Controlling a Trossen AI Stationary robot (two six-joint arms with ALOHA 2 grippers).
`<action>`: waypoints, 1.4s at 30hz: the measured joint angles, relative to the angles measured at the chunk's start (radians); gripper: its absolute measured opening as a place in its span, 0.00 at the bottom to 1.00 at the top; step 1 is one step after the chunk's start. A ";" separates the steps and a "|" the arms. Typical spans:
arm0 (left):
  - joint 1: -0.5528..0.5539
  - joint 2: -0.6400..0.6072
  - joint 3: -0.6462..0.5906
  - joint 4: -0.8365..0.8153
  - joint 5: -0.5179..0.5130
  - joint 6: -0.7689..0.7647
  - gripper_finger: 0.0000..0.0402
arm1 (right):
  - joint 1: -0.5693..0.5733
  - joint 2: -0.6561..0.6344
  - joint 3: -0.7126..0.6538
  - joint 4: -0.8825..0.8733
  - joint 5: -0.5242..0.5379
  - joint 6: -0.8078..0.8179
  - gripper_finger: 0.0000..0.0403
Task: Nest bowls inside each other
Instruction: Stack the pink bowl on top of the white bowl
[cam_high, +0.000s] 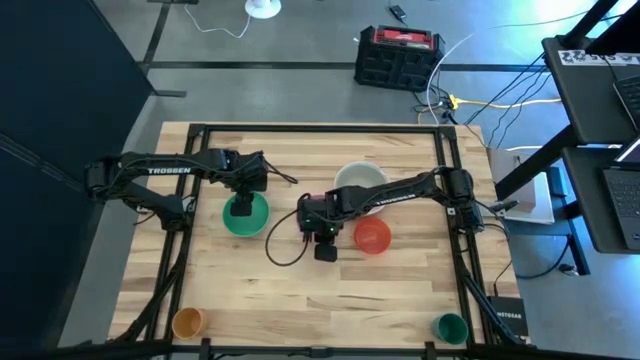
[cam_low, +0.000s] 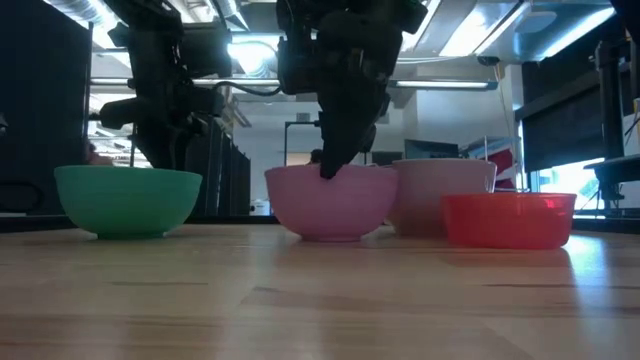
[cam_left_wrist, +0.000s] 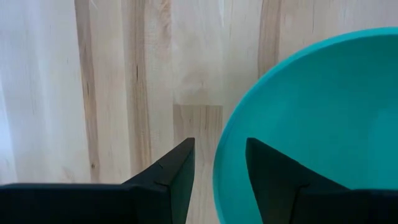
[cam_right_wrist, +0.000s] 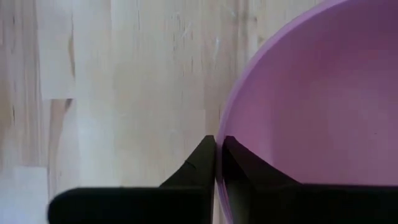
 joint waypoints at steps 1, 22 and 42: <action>0.000 0.000 0.000 0.000 0.000 0.001 0.32 | 0.000 0.000 0.001 0.000 -0.002 0.001 0.01; 0.000 0.000 0.000 0.001 0.004 0.016 0.17 | -0.002 0.000 0.041 -0.005 0.002 0.003 0.00; 0.000 0.000 0.000 0.000 0.009 0.024 0.00 | 0.000 -0.001 0.042 -0.007 0.024 0.004 0.00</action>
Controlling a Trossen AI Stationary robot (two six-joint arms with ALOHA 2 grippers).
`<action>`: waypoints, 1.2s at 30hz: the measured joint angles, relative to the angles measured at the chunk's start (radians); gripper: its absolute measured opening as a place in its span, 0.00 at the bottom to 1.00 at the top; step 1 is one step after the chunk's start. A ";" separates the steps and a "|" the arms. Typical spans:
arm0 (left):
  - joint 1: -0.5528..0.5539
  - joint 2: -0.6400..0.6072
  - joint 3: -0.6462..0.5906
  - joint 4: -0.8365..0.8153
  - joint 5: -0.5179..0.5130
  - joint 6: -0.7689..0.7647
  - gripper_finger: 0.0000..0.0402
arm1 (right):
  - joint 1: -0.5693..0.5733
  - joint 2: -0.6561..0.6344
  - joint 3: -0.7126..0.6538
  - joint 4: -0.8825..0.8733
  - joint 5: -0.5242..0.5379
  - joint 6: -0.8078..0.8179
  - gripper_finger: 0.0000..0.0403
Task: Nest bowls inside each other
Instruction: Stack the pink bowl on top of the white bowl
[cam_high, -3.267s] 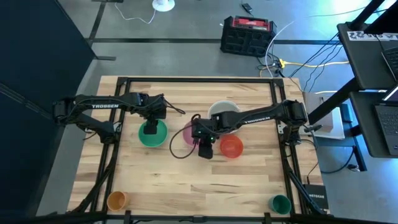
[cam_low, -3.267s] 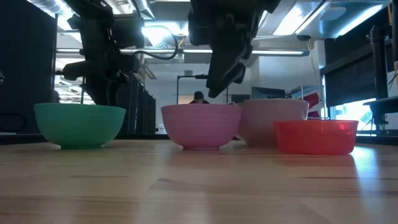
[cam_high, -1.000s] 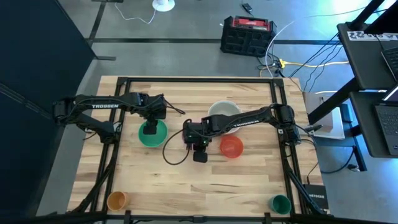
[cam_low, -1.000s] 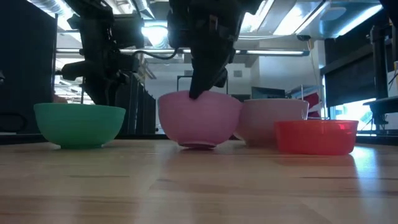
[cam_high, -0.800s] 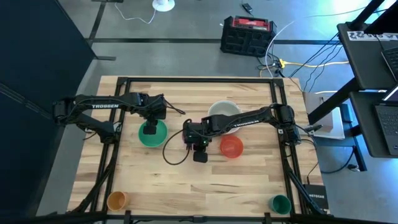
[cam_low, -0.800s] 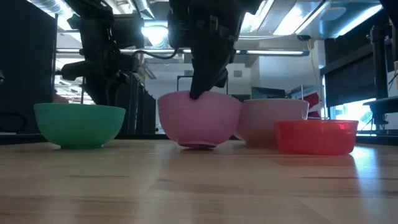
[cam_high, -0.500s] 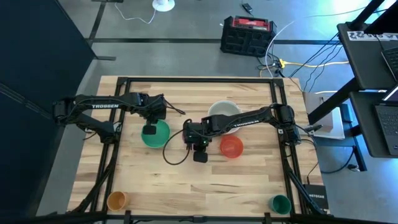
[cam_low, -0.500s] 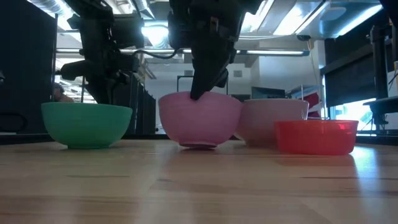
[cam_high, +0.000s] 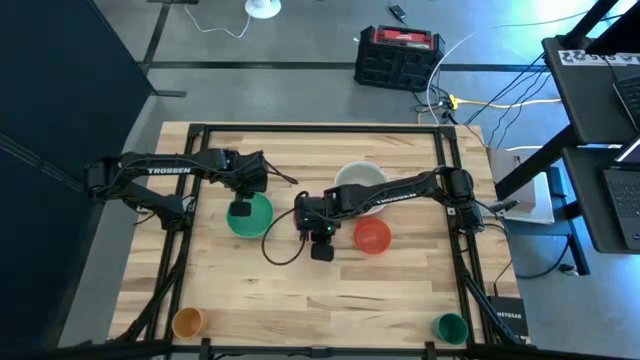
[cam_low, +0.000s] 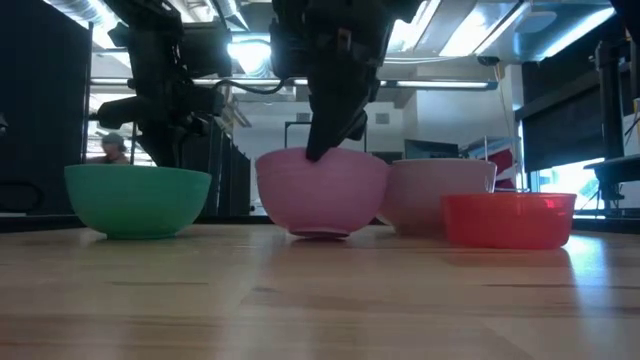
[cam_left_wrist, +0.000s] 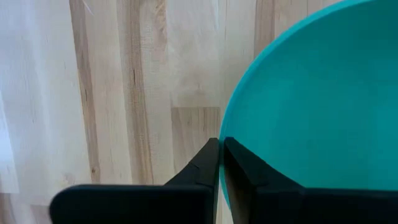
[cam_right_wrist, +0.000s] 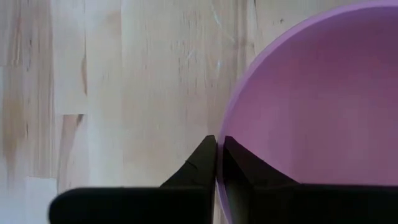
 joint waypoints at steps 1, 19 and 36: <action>0.000 0.000 0.000 0.000 0.000 0.000 0.00 | 0.000 0.000 0.000 0.001 0.004 0.000 0.00; 0.000 0.000 0.000 -0.001 0.000 -0.004 0.00 | -0.007 0.000 0.227 -0.155 0.111 -0.075 0.00; 0.000 0.000 0.000 -0.004 0.000 -0.013 0.00 | -0.041 -0.044 0.450 -0.446 0.283 -0.108 0.00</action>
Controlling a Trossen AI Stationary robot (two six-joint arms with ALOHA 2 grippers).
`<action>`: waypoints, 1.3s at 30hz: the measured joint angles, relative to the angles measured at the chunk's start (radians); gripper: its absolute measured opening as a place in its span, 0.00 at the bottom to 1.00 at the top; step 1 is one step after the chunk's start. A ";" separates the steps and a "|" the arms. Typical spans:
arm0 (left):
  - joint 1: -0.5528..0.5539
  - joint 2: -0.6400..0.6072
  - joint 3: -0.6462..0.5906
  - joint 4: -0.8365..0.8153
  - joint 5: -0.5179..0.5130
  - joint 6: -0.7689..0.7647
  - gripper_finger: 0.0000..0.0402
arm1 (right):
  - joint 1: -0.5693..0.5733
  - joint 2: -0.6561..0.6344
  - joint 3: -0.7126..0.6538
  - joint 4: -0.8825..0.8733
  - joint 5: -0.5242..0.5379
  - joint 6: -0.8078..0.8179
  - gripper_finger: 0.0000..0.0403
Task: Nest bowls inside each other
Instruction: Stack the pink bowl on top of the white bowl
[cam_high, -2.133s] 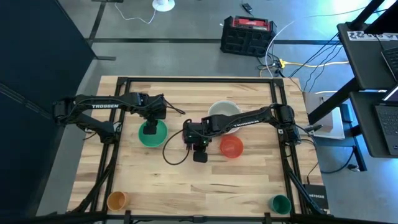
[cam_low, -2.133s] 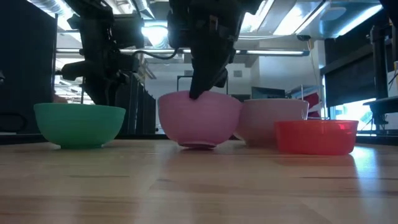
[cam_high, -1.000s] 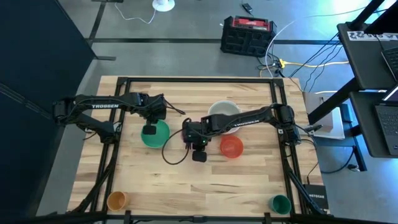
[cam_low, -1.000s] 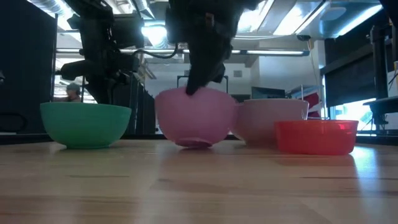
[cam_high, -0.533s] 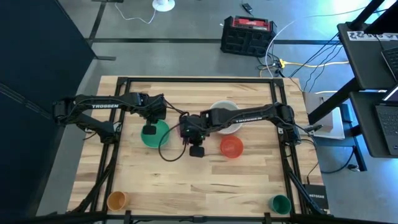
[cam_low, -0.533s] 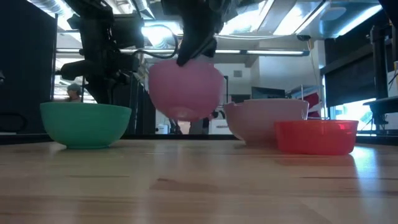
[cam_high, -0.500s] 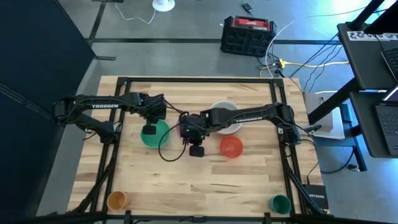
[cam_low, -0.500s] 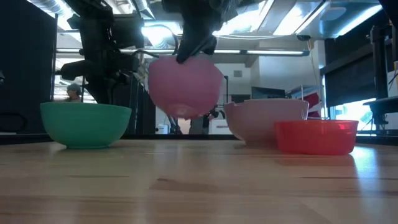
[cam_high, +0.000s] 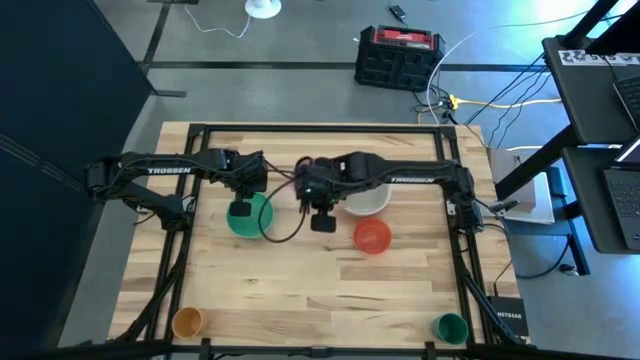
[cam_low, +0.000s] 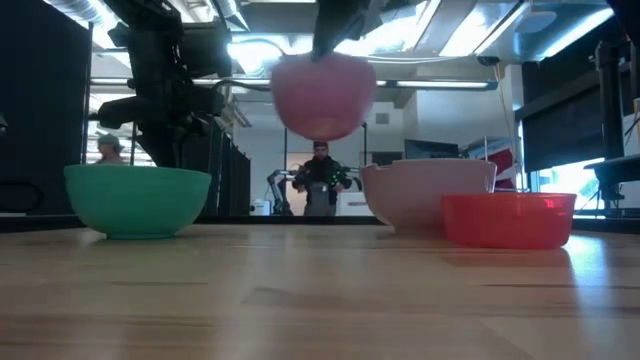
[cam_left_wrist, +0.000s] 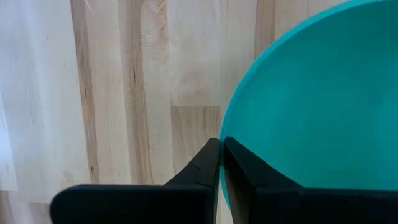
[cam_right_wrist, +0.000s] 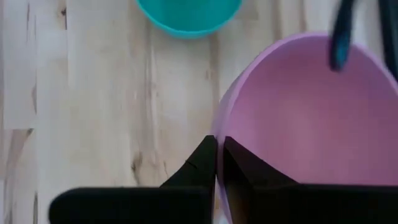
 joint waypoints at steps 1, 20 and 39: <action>0.000 0.000 0.000 0.000 0.000 0.000 0.00 | -0.001 -0.010 -0.003 -0.010 0.007 0.004 0.00; 0.000 0.000 0.000 -0.006 0.000 -0.003 0.00 | -0.019 -0.234 -0.269 -0.053 0.079 0.100 0.00; 0.000 0.000 0.000 -0.008 0.000 -0.003 0.00 | -0.019 -0.425 -0.708 0.249 0.034 0.246 0.00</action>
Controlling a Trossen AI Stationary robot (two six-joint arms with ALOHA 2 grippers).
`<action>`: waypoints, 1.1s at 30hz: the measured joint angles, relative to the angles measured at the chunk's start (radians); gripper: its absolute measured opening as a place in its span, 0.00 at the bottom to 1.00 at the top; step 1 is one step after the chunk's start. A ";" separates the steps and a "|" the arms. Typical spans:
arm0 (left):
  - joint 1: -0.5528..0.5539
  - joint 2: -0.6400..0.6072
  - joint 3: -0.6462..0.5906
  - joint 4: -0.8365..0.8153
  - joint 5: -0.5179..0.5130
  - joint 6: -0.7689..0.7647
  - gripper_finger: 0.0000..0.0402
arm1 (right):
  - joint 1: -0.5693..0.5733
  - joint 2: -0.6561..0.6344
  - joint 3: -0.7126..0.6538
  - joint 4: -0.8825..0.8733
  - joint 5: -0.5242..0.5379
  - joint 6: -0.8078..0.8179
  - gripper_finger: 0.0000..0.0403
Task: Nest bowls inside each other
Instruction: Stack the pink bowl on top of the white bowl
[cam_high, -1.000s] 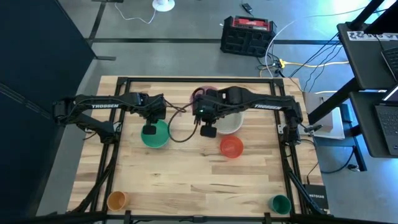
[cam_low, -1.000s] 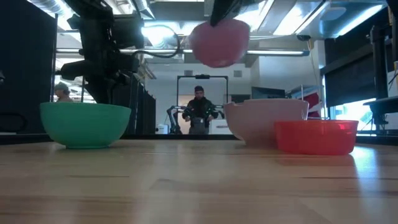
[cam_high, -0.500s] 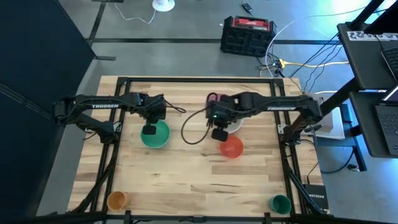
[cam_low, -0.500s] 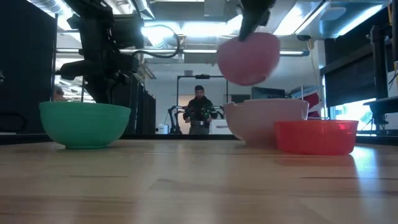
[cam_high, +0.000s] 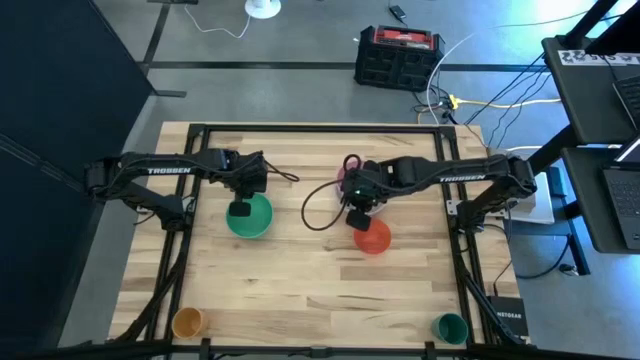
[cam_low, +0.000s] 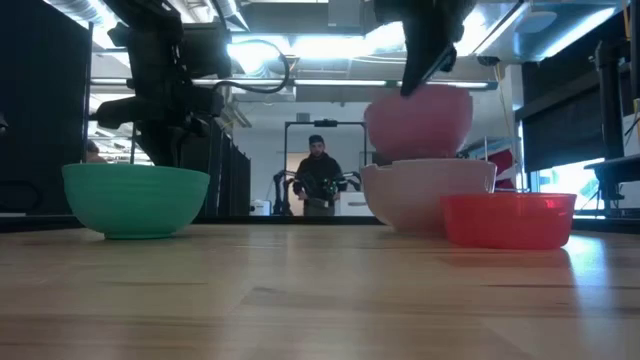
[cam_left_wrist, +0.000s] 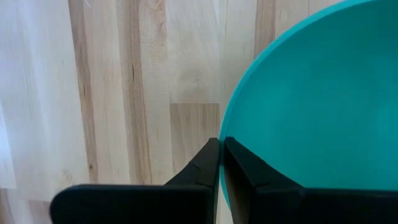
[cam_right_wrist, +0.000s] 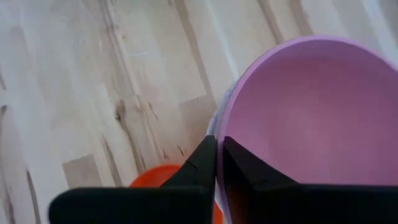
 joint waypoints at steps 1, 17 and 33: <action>0.000 0.000 0.000 0.000 0.000 0.000 0.00 | 0.000 -0.004 -0.017 0.013 -0.003 0.005 0.00; 0.000 0.000 0.000 -0.011 0.000 -0.003 0.00 | -0.021 -0.050 -0.183 0.153 -0.028 0.048 0.00; 0.000 0.000 0.000 -0.011 0.000 -0.003 0.00 | -0.055 -0.050 -0.269 0.238 -0.032 0.040 0.00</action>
